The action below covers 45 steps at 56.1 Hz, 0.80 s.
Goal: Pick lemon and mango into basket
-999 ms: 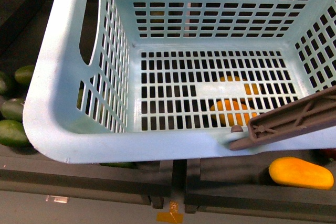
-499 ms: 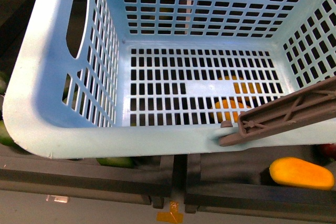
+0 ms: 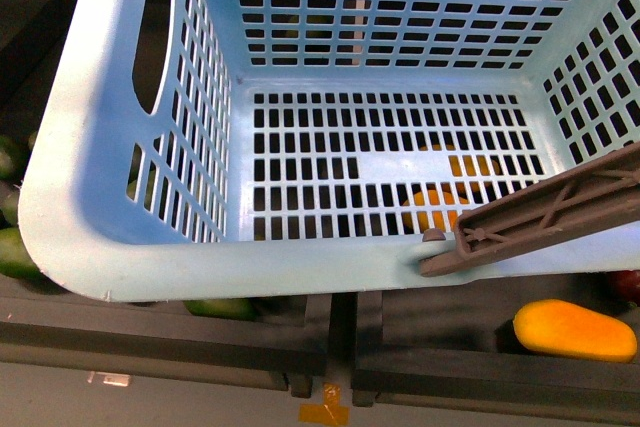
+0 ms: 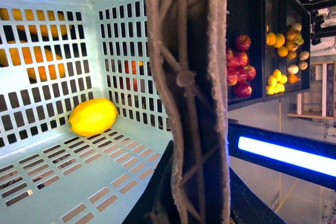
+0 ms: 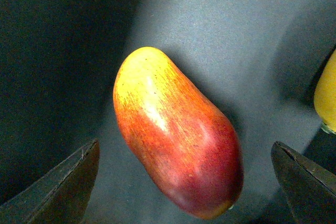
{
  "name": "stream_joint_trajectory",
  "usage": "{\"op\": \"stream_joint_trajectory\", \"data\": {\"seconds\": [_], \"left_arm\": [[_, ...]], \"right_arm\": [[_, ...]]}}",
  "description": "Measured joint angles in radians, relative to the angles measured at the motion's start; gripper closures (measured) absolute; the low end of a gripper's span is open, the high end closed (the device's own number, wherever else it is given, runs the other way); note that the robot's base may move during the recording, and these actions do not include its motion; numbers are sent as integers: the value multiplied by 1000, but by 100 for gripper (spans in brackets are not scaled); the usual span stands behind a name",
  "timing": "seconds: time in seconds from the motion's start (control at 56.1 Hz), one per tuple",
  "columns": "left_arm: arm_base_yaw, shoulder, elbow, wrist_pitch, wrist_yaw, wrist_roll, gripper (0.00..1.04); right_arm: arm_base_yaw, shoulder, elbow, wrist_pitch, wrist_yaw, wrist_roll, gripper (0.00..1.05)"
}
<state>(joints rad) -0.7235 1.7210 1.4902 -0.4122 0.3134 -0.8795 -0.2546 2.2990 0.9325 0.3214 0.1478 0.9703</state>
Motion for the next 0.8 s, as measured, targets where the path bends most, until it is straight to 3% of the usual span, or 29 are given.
{"op": "stream_joint_trajectory", "data": {"seconds": [0.803], "left_arm": [[0,0,0,0,-1,0,98]], "right_arm": [[27,197,233,-123,43,5,9]]}}
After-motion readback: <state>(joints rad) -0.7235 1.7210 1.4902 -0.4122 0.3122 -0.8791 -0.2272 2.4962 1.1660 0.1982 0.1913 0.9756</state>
